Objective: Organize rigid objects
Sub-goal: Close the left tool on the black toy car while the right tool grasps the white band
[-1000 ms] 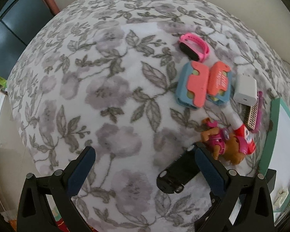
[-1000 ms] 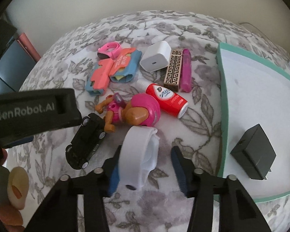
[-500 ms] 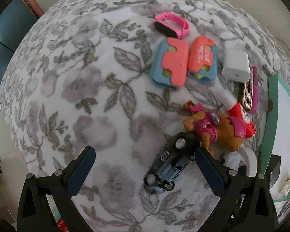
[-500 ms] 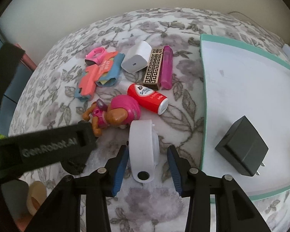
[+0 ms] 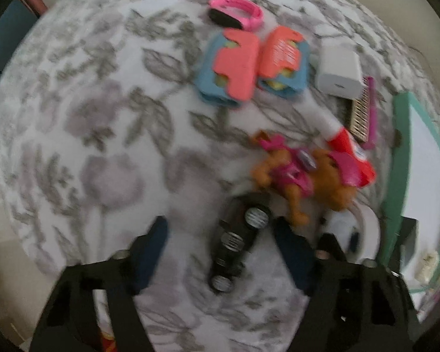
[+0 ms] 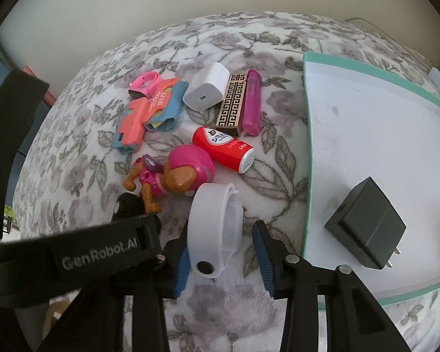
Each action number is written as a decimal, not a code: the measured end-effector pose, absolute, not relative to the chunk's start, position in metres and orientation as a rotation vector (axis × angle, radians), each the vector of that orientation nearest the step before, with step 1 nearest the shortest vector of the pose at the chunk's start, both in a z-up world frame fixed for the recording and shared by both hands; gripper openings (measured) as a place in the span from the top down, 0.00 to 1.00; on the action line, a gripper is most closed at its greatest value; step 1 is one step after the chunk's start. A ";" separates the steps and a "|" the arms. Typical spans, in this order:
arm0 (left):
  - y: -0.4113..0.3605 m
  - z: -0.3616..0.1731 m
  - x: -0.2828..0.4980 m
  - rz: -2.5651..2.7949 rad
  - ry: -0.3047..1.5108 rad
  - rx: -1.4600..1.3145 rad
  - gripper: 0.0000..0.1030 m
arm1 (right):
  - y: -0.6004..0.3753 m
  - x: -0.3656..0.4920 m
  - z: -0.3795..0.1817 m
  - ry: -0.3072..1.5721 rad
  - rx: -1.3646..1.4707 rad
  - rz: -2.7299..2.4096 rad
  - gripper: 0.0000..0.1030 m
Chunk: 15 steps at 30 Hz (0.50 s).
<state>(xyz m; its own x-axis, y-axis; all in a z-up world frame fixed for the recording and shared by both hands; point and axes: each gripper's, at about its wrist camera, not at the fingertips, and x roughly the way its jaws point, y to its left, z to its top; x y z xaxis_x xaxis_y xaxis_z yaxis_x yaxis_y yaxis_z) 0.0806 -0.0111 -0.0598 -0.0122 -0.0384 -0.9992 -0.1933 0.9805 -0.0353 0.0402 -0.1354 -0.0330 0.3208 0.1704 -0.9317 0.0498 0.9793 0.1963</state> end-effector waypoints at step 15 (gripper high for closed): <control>-0.030 -0.028 0.071 0.058 1.527 -0.198 0.72 | -0.144 0.037 -0.030 1.252 0.258 0.071 0.67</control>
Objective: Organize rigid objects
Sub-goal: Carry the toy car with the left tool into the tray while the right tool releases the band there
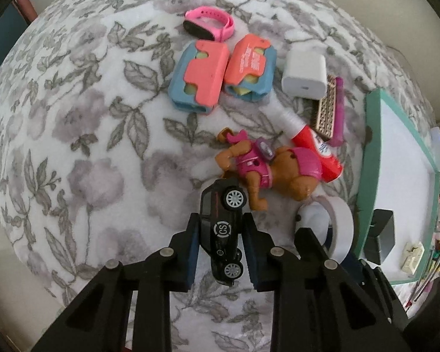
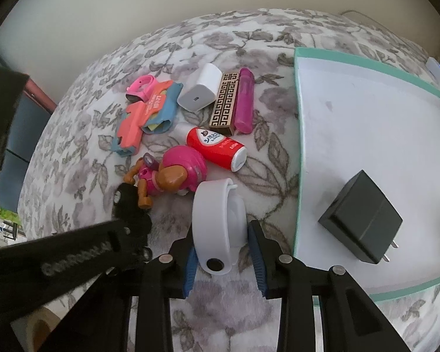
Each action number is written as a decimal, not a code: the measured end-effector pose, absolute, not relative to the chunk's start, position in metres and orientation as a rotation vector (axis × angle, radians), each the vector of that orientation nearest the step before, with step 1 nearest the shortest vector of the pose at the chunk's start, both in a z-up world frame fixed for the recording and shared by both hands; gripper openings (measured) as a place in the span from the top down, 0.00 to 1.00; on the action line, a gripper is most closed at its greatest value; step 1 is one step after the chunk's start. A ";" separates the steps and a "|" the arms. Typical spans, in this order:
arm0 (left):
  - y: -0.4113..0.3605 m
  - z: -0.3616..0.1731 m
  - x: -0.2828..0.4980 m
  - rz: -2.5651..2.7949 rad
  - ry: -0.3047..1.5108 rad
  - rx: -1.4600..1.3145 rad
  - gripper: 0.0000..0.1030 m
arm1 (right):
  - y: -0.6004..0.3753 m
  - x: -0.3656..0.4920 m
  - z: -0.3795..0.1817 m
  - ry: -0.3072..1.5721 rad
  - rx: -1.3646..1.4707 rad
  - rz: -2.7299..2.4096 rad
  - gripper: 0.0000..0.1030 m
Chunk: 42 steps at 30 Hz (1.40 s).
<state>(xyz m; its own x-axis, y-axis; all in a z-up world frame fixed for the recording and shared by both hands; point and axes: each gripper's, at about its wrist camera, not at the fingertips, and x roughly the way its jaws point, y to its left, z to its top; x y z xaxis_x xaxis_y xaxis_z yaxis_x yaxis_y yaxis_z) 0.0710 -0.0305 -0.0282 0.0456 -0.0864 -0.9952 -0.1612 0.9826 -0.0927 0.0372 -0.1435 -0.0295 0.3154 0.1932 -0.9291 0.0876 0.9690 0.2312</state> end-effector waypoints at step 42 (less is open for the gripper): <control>-0.130 0.057 0.070 -0.206 1.180 -0.073 0.73 | -0.306 0.002 0.021 1.093 0.468 -0.265 0.67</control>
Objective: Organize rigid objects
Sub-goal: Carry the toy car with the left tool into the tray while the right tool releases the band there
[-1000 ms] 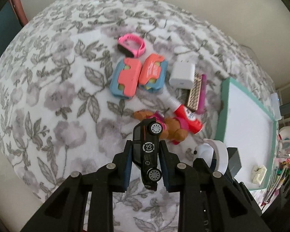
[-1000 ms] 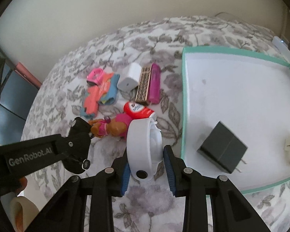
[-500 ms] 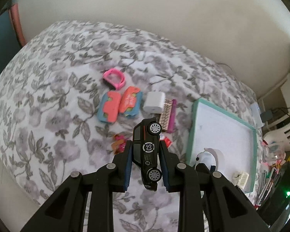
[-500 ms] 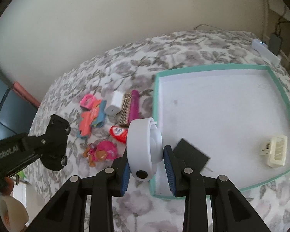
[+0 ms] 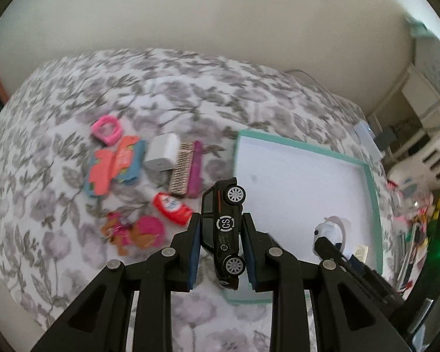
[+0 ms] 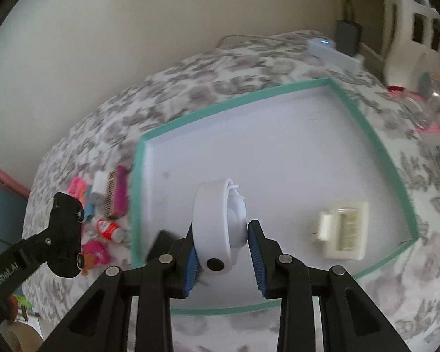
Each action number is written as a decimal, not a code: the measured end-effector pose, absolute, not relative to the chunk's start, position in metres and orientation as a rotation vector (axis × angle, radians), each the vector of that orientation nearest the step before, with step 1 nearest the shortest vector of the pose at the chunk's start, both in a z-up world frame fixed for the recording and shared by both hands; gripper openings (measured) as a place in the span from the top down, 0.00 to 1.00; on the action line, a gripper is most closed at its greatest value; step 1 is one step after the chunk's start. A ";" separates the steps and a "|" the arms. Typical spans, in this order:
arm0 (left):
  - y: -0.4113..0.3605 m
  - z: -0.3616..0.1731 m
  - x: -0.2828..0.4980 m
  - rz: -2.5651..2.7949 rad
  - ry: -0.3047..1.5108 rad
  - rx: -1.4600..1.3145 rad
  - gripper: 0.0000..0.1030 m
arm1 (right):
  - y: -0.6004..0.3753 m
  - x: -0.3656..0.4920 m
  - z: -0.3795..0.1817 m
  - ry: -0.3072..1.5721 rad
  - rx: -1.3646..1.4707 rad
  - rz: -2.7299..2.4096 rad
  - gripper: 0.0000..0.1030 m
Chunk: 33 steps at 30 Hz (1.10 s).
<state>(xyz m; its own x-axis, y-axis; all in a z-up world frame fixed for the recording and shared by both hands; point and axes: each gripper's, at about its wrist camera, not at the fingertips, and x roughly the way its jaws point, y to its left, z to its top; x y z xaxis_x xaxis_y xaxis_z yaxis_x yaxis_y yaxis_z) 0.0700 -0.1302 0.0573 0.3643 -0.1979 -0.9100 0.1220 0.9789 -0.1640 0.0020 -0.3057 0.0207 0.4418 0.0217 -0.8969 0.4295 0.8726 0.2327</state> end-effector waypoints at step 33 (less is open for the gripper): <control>-0.217 0.006 0.078 -0.311 1.176 0.032 0.73 | -0.364 -0.009 0.009 1.060 0.397 -0.410 0.67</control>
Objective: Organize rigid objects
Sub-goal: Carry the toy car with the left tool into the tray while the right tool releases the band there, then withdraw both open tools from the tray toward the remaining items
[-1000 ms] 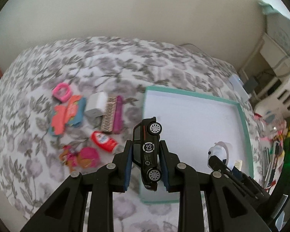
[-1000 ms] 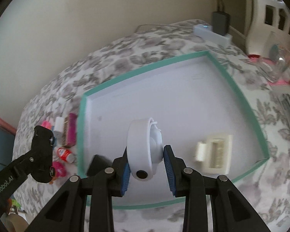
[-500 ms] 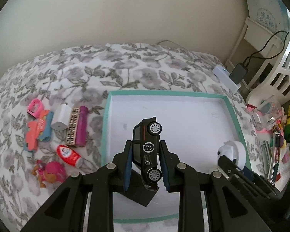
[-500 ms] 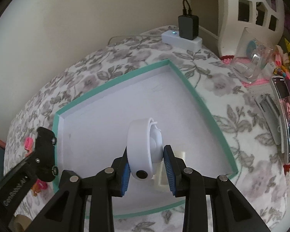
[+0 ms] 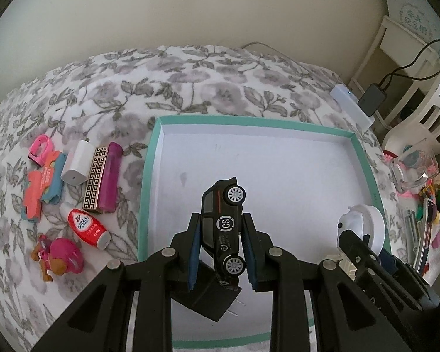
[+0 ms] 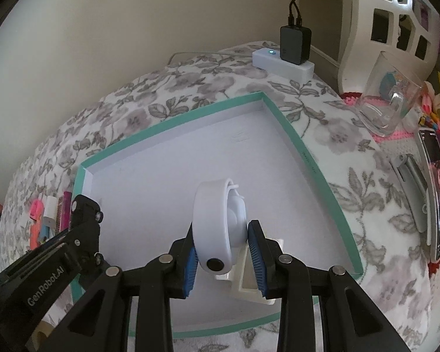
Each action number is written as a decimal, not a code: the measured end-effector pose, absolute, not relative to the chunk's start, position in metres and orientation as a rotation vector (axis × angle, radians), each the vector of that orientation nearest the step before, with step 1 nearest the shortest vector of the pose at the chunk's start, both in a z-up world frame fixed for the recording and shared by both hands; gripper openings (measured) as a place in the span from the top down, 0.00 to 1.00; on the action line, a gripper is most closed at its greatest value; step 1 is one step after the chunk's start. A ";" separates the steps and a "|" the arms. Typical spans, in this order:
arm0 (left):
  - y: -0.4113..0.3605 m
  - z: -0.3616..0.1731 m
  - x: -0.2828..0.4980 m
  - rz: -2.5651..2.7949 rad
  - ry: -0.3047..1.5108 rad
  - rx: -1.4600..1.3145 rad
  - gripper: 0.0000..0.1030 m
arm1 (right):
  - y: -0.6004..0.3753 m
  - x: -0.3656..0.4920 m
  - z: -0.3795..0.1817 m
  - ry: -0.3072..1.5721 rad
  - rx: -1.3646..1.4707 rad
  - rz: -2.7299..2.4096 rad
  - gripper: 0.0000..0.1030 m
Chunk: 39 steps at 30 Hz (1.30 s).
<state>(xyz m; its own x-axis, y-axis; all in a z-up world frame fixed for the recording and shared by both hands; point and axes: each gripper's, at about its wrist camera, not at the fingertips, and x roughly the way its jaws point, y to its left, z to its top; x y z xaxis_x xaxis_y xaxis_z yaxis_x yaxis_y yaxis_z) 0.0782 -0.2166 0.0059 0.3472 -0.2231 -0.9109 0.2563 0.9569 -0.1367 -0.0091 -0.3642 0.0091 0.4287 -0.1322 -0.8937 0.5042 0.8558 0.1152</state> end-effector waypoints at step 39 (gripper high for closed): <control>-0.164 0.001 0.095 -0.089 1.228 -0.003 0.12 | -0.345 0.003 0.003 1.077 0.252 -0.389 0.23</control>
